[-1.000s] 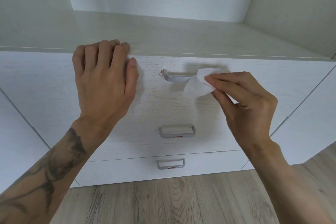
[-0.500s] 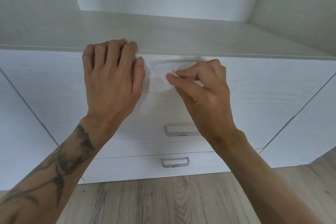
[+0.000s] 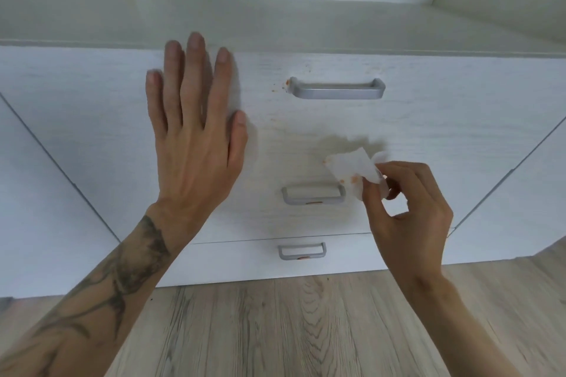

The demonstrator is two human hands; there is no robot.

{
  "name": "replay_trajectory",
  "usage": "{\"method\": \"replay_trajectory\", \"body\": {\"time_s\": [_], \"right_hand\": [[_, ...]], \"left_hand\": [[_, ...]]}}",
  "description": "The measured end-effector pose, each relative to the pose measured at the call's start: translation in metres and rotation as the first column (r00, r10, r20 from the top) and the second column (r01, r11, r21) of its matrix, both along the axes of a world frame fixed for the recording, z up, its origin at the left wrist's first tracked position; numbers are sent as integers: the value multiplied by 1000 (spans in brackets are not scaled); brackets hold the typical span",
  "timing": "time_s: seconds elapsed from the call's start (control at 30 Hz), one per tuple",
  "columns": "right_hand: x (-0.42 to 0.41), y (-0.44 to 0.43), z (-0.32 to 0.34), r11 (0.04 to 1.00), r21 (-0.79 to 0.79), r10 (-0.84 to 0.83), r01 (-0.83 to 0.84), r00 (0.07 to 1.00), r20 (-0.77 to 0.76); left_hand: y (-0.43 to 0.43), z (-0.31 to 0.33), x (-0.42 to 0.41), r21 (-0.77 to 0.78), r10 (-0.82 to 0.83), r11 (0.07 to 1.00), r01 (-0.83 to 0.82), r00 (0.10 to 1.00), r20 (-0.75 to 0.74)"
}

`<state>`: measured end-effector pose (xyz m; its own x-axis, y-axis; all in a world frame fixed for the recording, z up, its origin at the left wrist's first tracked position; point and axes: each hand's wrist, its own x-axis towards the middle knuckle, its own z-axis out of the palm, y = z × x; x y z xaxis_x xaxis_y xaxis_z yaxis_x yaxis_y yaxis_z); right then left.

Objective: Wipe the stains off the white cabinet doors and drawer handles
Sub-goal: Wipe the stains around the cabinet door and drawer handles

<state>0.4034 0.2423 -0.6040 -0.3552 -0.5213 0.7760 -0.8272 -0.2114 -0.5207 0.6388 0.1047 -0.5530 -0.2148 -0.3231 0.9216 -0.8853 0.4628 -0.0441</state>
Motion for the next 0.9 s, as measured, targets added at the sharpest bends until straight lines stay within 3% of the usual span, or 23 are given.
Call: {"method": "replay_trajectory", "body": {"time_s": [0.27,0.43,0.53,0.7,0.9], "right_hand": [[18,-4,-36,986,152,41,-63,989,140],[26,-6,-52,980,133,129,-150,979,156],[14,-7,-56,984,133,112,-118,992,55],[-3,-21,-57,994,90,87,-62,949,-305],[-9,-33,-67,992,-3,121,-129,943,-311]], "left_hand": [[-5,-62,7,21,-12,1000,11,998,59],[-11,-65,4,-6,-2,1000,2,999,41],[-13,-67,3,-26,6,1000,-5,999,40],[-17,-67,1,-40,31,999,-30,999,37],[-20,-68,0,-65,62,996,-59,997,38]]}}
